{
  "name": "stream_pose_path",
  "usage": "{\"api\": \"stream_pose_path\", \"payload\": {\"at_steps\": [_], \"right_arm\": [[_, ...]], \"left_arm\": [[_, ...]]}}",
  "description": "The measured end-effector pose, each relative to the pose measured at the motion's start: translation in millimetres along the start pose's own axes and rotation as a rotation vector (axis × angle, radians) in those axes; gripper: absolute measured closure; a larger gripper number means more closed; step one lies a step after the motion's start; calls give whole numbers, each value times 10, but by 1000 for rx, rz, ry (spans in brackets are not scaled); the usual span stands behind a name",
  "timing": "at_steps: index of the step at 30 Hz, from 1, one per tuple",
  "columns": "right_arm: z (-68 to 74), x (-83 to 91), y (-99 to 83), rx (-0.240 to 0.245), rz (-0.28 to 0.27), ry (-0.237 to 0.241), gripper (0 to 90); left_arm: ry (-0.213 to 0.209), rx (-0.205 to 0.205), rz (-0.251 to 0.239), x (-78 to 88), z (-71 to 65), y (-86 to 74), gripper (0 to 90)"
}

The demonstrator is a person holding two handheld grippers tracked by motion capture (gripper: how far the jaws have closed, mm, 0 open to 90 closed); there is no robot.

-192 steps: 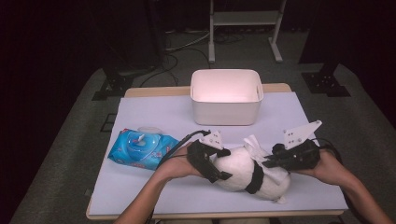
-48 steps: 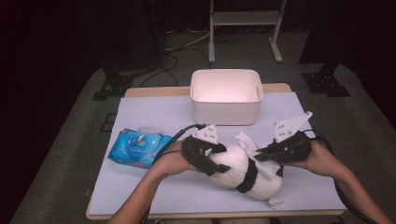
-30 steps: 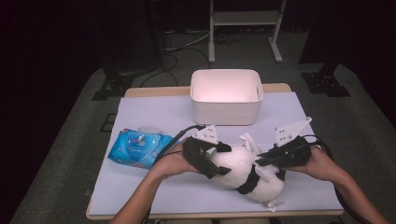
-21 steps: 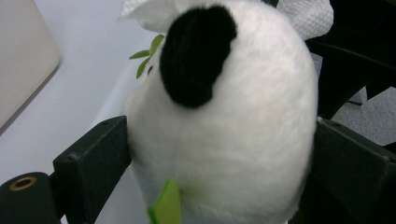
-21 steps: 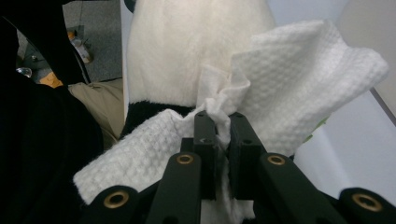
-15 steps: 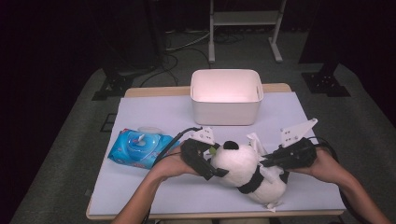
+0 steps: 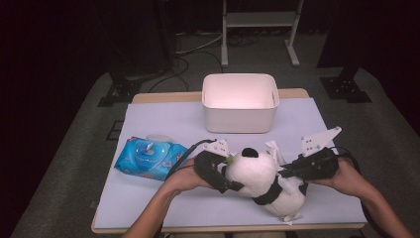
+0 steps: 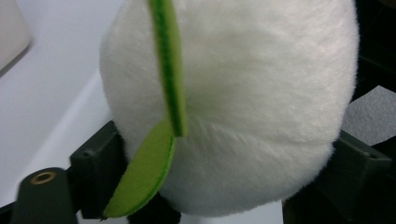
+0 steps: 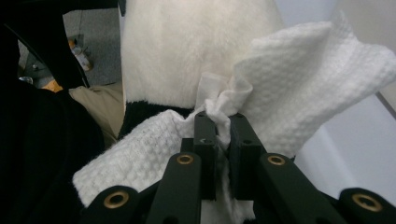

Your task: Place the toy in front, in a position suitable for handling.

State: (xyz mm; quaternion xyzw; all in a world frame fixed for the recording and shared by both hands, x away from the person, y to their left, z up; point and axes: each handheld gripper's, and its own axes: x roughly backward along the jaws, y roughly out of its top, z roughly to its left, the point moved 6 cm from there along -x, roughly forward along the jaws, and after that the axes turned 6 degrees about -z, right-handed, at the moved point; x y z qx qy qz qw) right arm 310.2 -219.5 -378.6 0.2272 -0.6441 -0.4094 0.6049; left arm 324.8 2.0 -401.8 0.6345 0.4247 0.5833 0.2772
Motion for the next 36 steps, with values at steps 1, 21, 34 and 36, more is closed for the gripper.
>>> {"api": "stream_pose_path", "payload": {"at_steps": [1, 21, 34, 36], "right_arm": [[-4, 1, 9, 8, -7, -3, 828], [-25, 55, 140, -9, -95, -2, 832], [-42, 89, 194, -29, -152, 25, 838], [-40, 119, 242, -20, -161, 22, 838]], "left_arm": [[3, -1, -8, 12, 1, 14, 169], [61, -54, -37, 318, -57, 314, 227], [83, -68, -13, 456, -77, 375, 234], [84, -65, -10, 441, -79, 389, 234]]}}
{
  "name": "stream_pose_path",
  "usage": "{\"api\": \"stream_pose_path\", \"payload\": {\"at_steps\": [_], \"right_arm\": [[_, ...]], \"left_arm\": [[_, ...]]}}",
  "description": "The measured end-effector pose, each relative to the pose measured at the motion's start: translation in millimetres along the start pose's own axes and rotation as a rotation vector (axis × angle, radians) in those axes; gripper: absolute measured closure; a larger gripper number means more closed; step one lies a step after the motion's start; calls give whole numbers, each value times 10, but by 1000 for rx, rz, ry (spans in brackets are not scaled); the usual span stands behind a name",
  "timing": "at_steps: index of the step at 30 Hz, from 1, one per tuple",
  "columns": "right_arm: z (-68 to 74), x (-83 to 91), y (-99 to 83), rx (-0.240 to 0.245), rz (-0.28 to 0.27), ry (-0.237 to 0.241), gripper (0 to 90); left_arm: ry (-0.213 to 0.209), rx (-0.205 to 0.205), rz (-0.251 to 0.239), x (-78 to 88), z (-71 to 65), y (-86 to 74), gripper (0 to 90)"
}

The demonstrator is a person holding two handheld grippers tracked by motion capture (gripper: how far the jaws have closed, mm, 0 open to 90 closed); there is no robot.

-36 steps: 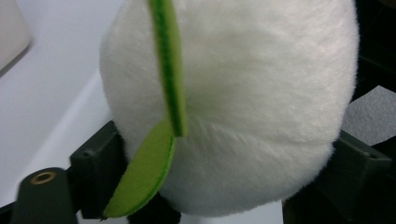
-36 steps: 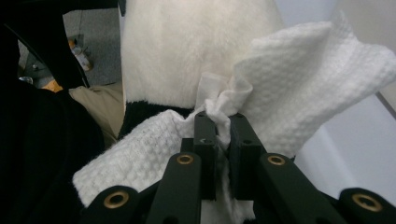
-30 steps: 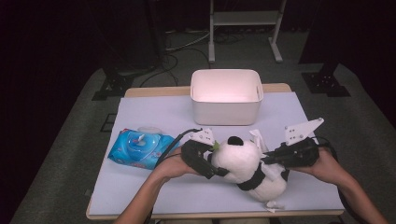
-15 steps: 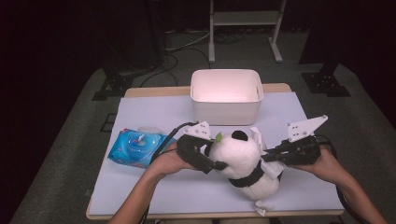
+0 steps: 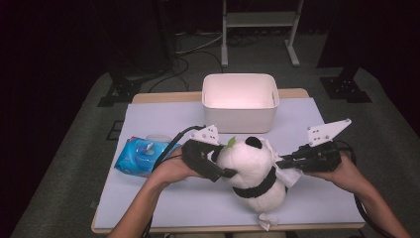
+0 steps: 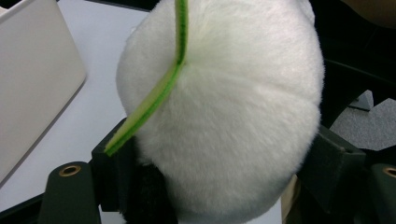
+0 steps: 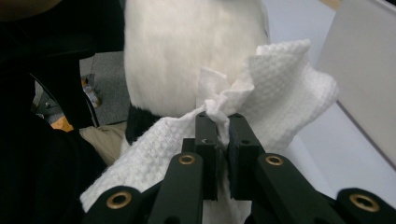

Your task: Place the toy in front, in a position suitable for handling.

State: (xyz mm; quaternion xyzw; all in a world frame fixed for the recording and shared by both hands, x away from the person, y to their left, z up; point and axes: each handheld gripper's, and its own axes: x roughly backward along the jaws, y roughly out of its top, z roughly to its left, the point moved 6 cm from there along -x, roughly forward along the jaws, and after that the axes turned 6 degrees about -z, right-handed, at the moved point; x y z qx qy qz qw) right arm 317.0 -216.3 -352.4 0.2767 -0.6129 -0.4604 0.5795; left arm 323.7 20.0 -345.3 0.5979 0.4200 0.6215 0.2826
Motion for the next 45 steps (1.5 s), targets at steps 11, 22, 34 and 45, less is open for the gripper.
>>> {"api": "stream_pose_path", "payload": {"at_steps": [11, 22, 34, 45], "right_arm": [[48, 102, 358, 65, -25, -11, 839], [20, -29, 354, 70, 16, 3, 839], [-20, 42, 107, 14, 7, -8, 839], [-60, 91, 4, -10, -6, -21, 839]], "left_arm": [[19, -41, 23, -69, -3, 181, 236], [0, -34, 43, -195, -10, 106, 211], [-20, 1, 8, -306, -2, 77, 110], [-71, 50, -47, -430, 38, -88, 118]]}}
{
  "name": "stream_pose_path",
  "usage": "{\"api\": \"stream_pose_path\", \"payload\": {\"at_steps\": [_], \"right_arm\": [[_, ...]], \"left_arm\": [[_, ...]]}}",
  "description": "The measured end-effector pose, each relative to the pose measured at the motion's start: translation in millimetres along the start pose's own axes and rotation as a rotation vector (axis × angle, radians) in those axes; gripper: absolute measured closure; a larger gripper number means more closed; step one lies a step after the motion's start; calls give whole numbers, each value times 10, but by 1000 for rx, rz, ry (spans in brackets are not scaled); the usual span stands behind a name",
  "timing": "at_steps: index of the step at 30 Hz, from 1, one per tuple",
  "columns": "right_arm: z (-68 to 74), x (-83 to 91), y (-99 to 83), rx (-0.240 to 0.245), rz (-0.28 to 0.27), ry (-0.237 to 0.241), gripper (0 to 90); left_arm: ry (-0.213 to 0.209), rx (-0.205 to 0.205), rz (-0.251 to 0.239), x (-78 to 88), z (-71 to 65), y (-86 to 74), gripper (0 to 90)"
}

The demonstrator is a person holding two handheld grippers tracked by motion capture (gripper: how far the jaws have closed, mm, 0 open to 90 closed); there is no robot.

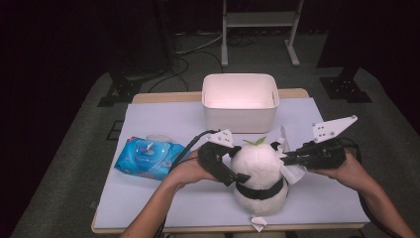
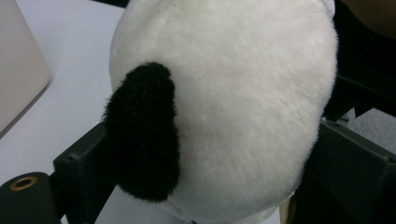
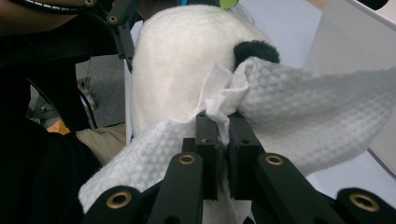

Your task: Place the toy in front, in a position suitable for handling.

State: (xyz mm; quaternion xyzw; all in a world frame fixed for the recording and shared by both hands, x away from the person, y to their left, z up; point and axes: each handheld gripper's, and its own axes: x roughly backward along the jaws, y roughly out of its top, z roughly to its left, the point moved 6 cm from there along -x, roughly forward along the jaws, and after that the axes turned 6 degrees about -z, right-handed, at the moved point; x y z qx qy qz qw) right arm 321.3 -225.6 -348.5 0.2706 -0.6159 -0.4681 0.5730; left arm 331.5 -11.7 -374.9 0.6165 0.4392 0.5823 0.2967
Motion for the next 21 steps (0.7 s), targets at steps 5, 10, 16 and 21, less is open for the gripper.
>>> {"api": "stream_pose_path", "payload": {"at_steps": [5, 10, 16, 21], "right_arm": [[-2, 37, 51, 4, -13, -3, 839], [-8, 103, 190, 22, -31, -16, 838], [24, 67, 350, 52, -24, -10, 838], [46, -61, 432, 89, 20, -1, 838]], "left_arm": [[7, -16, -37, 74, 20, 57, 234], [44, -51, -24, 157, 17, 161, 245], [68, -94, 28, 199, -4, 182, 252], [70, -88, 31, 185, -18, 159, 251]]}}
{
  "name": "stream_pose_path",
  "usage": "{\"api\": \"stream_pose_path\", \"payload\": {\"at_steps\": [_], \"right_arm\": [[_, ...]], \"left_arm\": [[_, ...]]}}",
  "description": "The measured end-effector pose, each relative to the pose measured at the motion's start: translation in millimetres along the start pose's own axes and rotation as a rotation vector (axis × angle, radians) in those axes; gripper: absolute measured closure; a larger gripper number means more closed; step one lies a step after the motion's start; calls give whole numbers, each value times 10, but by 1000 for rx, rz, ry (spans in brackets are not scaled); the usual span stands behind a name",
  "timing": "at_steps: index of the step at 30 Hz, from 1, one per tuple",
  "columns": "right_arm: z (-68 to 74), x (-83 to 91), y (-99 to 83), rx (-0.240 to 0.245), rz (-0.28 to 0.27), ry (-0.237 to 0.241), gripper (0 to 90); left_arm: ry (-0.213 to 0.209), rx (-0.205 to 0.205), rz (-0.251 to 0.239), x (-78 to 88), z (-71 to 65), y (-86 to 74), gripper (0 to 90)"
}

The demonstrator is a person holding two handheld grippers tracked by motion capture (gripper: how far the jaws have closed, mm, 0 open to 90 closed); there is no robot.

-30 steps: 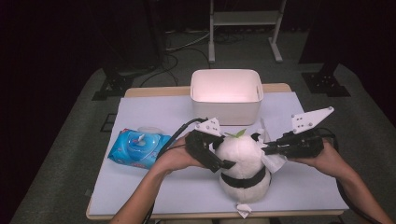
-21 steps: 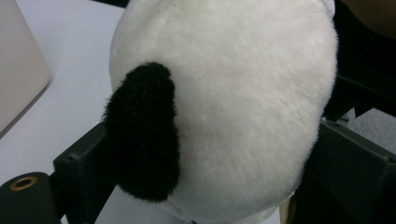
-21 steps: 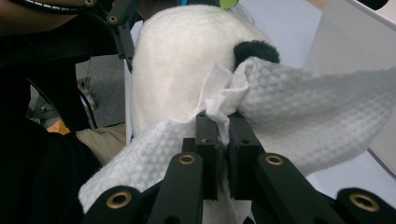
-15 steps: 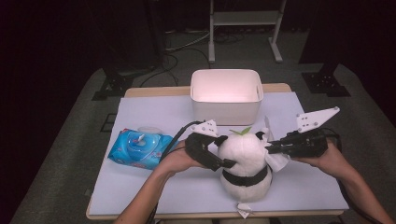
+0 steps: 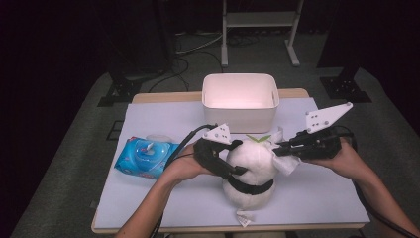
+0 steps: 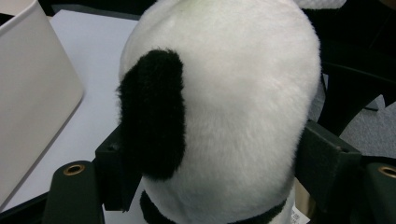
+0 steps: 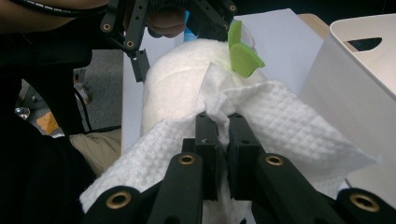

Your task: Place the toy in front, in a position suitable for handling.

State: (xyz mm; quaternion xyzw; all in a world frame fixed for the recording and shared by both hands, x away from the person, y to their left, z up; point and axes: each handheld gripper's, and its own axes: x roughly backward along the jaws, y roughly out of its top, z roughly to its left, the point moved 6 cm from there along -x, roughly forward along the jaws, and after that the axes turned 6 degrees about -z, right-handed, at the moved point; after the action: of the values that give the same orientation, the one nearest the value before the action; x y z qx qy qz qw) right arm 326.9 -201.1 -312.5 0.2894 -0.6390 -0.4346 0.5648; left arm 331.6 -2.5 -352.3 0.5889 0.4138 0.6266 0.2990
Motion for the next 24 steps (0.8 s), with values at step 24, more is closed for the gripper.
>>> {"api": "stream_pose_path", "payload": {"at_steps": [24], "right_arm": [[-55, -74, -45, -13, 31, 14, 839]], "left_arm": [[-24, 28, -22, -104, 18, -49, 165]]}}
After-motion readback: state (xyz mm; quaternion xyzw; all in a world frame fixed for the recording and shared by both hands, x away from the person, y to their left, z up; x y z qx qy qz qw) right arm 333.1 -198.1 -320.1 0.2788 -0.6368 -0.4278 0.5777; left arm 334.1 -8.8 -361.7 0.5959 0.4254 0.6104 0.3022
